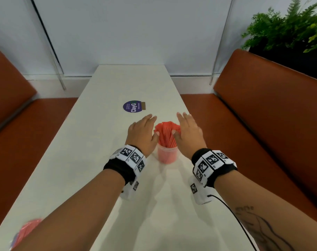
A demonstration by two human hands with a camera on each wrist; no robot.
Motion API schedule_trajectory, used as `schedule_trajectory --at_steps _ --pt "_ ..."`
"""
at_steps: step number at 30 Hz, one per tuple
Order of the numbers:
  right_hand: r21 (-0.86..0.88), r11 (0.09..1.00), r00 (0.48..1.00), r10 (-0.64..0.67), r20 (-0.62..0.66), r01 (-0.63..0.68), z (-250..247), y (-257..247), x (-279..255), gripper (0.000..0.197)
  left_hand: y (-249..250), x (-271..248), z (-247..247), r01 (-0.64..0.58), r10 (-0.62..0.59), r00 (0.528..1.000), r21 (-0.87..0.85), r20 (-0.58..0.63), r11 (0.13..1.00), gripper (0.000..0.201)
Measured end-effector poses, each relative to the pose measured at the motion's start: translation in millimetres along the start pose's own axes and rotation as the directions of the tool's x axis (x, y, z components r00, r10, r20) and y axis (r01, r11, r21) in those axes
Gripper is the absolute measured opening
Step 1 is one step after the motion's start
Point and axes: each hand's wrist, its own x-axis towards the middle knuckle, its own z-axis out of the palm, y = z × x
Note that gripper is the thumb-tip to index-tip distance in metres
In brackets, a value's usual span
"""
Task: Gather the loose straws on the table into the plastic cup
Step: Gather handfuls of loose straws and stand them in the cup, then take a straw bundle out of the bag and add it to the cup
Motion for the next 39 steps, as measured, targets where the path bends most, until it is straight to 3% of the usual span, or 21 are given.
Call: schedule_trajectory --at_steps 2,5,6,8,10,13,18,20,22,25,28,30,32,34,36,39 --pt "0.04 0.999 0.998 -0.007 -0.06 0.01 -6.2 -17.9 -9.4 0.054 -15.0 -17.6 -23.4 0.062 -0.062 0.998 -0.016 0.011 0.998 0.042" --pt "0.068 0.992 0.985 -0.096 -0.142 0.106 0.7 -59.2 -27.0 0.046 -43.0 -57.6 -59.0 0.248 -0.246 0.968 -0.064 0.04 0.967 0.033" --pt "0.115 0.984 0.985 -0.12 -0.126 0.134 6.8 -75.5 -33.1 0.042 -53.7 -72.8 -69.5 0.319 -0.316 0.947 -0.068 0.052 0.945 0.032" --pt "0.303 0.949 0.991 -0.113 0.07 0.087 21.2 -110.3 -45.4 0.028 -75.8 -103.3 -88.1 0.441 -0.437 0.895 -0.031 0.091 0.897 0.032" --pt "0.423 0.905 0.93 -0.107 0.351 -0.055 38.0 -144.5 -58.0 0.012 -97.5 -133.0 -102.8 0.537 -0.54 0.829 0.059 0.149 0.841 0.034" --pt "0.385 0.909 0.771 -0.13 0.624 -0.158 65.3 -186.8 -77.5 0.015 -125.5 -175.3 -114.3 0.638 -0.662 0.72 0.177 0.209 0.75 0.039" --pt "0.296 0.941 0.625 -0.133 0.769 -0.164 103.5 -229.6 -108.8 0.051 -156.7 -227.4 -107.3 0.756 -0.786 0.549 0.232 0.285 0.612 0.046" --pt "0.283 0.943 0.574 -0.135 0.808 -0.177 114.8 -239.2 -119.0 0.063 -164.5 -241.1 -97.0 0.789 -0.808 0.492 0.225 0.323 0.571 0.04" --pt "0.271 0.951 0.556 -0.148 0.818 -0.146 123.5 -246.8 -127.3 0.07 -168.2 -250.8 -88.3 0.811 -0.818 0.468 0.205 0.336 0.548 0.024" --pt "0.258 0.963 0.562 -0.17 0.81 -0.081 134.6 -255.9 -133.0 0.071 -169.5 -258.0 -79.1 0.812 -0.821 0.48 0.197 0.309 0.549 0.029" --pt "0.235 0.969 0.6 -0.141 0.787 -0.081 146.0 -258.9 -133.2 0.064 -165.9 -257.8 -79.0 0.792 -0.803 0.496 0.206 0.331 0.575 0.024" --pt "0.253 0.96 0.609 -0.127 0.783 -0.124 151.1 -255.3 -132.3 0.062 -165.7 -254.8 -76.4 0.791 -0.786 0.505 0.174 0.357 0.587 0.029" --pt "0.329 0.922 0.614 -0.142 0.776 -0.202 148.5 -249.2 -130.4 0.054 -162.4 -249.0 -77.6 0.796 -0.762 0.523 0.101 0.382 0.597 0.015" --pt "0.417 0.878 0.656 -0.173 0.734 -0.235 136.9 -240.2 -126.1 0.04 -158.0 -239.8 -80.8 0.796 -0.749 0.546 0.045 0.375 0.603 0.017" --pt "0.508 0.83 0.721 -0.206 0.662 -0.229 120.1 -231.3 -119.7 0.032 -148.5 -226.1 -87.4 0.763 -0.708 0.605 -0.01 0.364 0.646 0.027" --pt "0.596 0.79 0.841 -0.223 0.492 -0.14 87.1 -216.7 -108.9 0.03 -128.6 -202.5 -92.4 0.673 -0.61 0.728 -0.161 0.313 0.722 0.02"
